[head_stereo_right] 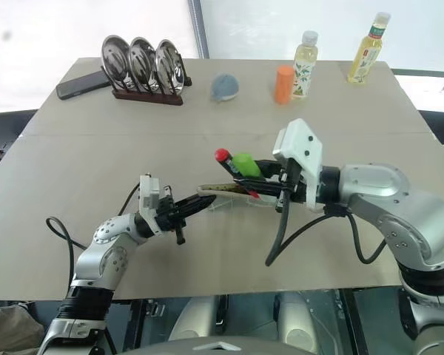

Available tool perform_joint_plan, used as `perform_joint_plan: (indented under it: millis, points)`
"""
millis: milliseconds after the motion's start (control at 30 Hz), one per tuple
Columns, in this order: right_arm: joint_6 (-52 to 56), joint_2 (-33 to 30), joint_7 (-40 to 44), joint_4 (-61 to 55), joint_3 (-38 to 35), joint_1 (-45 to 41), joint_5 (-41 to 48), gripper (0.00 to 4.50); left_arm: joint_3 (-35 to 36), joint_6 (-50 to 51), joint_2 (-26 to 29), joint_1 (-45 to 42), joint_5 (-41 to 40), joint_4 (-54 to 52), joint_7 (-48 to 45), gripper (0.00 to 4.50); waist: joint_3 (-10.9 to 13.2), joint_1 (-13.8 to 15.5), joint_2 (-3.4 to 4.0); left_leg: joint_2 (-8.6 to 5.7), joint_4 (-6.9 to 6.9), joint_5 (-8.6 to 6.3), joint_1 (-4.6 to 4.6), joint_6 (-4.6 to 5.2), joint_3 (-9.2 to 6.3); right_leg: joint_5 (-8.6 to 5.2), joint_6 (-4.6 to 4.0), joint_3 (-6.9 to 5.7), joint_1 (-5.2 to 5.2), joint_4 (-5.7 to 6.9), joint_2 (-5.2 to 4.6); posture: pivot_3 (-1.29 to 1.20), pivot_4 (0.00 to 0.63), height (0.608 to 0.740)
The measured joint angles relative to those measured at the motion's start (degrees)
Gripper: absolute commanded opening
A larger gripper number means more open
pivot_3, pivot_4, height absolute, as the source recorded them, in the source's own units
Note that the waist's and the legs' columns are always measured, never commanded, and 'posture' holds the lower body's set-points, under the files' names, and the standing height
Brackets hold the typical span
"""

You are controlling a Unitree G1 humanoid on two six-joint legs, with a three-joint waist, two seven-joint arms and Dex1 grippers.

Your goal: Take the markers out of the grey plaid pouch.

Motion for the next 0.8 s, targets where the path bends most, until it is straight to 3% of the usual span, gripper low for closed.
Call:
perform_joint_plan:
  millis: [433,800]
  points:
    - [-12.3,-7.1,6.1,3.5,12.9,4.0,-18.2,0.44,0.1,3.6,0.5,0.4,-2.0,-1.5,0.1,0.0,0.0,0.0,-0.02,0.0,0.0,0.0,0.02,0.0,0.01,-0.01,0.01,-0.01,0.0,0.0,0.01,0.0,0.15,0.74]
    - [-14.1,-6.6,7.7,4.0,13.5,5.6,-22.2,0.44,0.0,6.2,0.5,-0.6,-2.1,-2.9,1.0,0.0,0.0,0.3,-0.03,0.0,0.0,0.0,0.01,0.0,0.0,-0.01,0.01,-0.01,0.0,0.0,0.01,0.0,0.15,0.74]
